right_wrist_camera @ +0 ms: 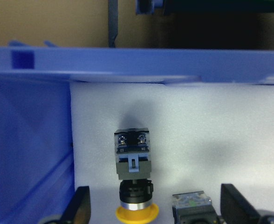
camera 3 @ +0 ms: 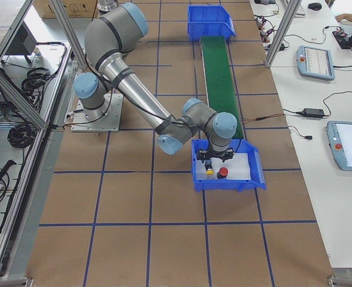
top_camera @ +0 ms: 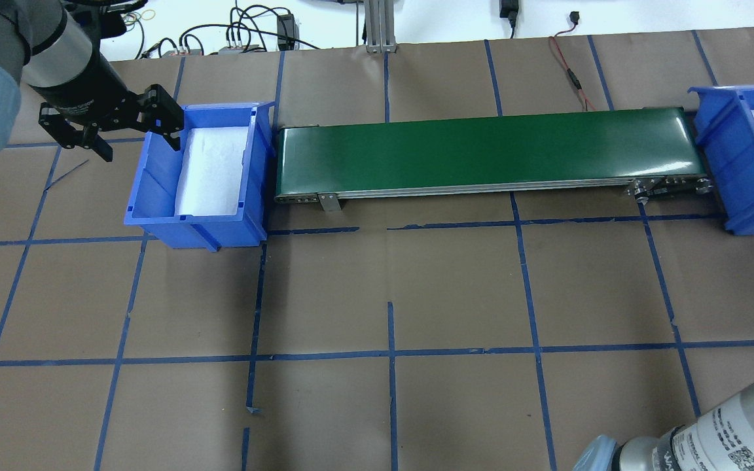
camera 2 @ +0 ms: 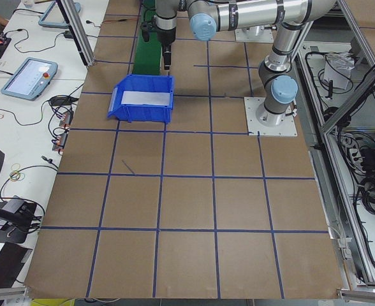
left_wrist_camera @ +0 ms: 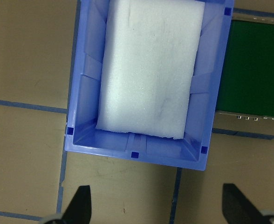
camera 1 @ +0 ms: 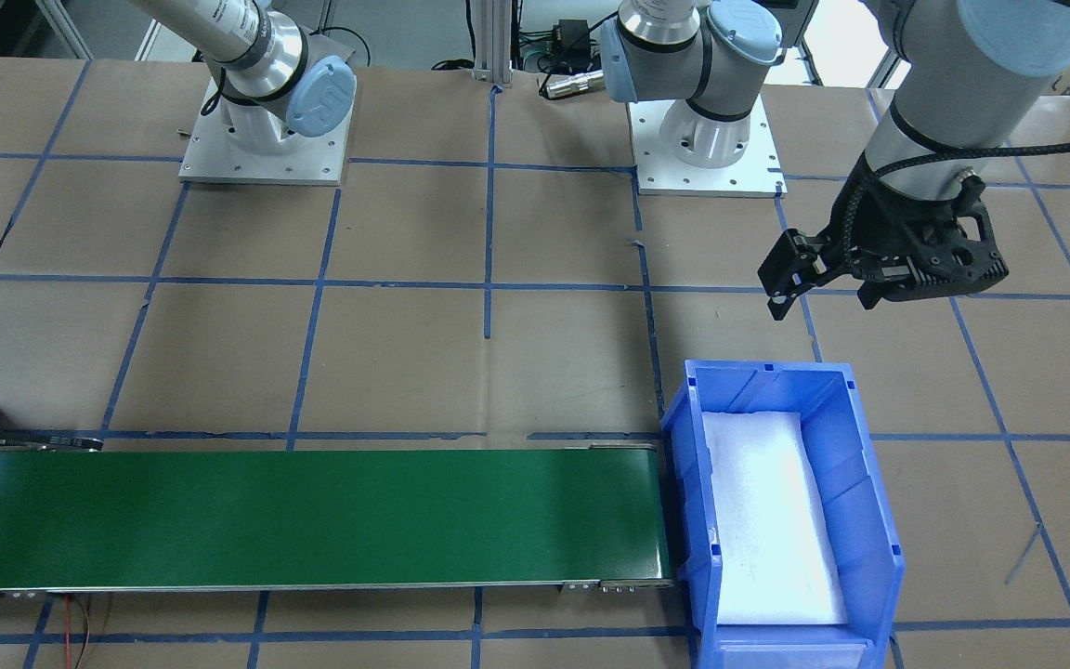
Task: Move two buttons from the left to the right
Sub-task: 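Release the yellow button beside the red button in the bin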
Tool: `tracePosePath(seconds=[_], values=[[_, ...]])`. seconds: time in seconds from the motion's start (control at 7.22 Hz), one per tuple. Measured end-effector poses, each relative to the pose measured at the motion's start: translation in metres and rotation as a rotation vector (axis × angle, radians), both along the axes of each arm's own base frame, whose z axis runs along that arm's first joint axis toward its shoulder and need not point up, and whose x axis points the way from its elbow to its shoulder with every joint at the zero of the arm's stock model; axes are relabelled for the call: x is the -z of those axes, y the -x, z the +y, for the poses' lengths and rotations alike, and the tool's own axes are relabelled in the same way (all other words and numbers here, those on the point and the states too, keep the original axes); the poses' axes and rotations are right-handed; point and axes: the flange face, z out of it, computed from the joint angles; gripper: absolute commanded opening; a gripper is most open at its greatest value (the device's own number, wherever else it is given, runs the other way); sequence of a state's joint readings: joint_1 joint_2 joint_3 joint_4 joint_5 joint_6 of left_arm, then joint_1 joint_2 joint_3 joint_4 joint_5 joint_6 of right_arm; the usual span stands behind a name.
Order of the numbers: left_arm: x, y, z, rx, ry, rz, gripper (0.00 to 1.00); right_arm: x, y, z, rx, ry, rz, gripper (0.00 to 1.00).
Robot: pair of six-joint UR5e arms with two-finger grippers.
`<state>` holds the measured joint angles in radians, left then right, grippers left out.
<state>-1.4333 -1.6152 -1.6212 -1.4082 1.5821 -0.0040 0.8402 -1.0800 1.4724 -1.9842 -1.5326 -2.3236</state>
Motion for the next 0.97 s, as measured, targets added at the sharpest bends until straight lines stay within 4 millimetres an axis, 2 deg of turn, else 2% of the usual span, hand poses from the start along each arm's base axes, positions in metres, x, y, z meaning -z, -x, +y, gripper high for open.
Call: tracePosePath(seconds=[0.28, 0.42, 0.55, 0.69, 0.97], values=[[0.000, 0.000, 0.000, 0.000, 0.000, 0.000, 1.00, -0.064, -0.026, 0.011, -0.008, 0.000, 0.015, 0.97], [0.000, 0.000, 0.000, -0.001, 0.000, 0.000, 1.00, -0.101, -0.052, 0.019, -0.009, -0.015, 0.031, 0.98], [0.000, 0.000, 0.000, -0.001, 0.000, 0.001, 1.00, -0.135, -0.085, 0.029, -0.006, -0.040, 0.051, 1.00], [0.001, 0.000, 0.000, -0.001, -0.001, 0.000, 1.00, -0.160, -0.120, 0.039, 0.020, -0.068, 0.052, 1.00], [0.001, -0.001, 0.000, -0.001, -0.003, 0.000, 1.00, -0.191, -0.198, 0.057, 0.219, -0.120, 0.058, 1.00]])
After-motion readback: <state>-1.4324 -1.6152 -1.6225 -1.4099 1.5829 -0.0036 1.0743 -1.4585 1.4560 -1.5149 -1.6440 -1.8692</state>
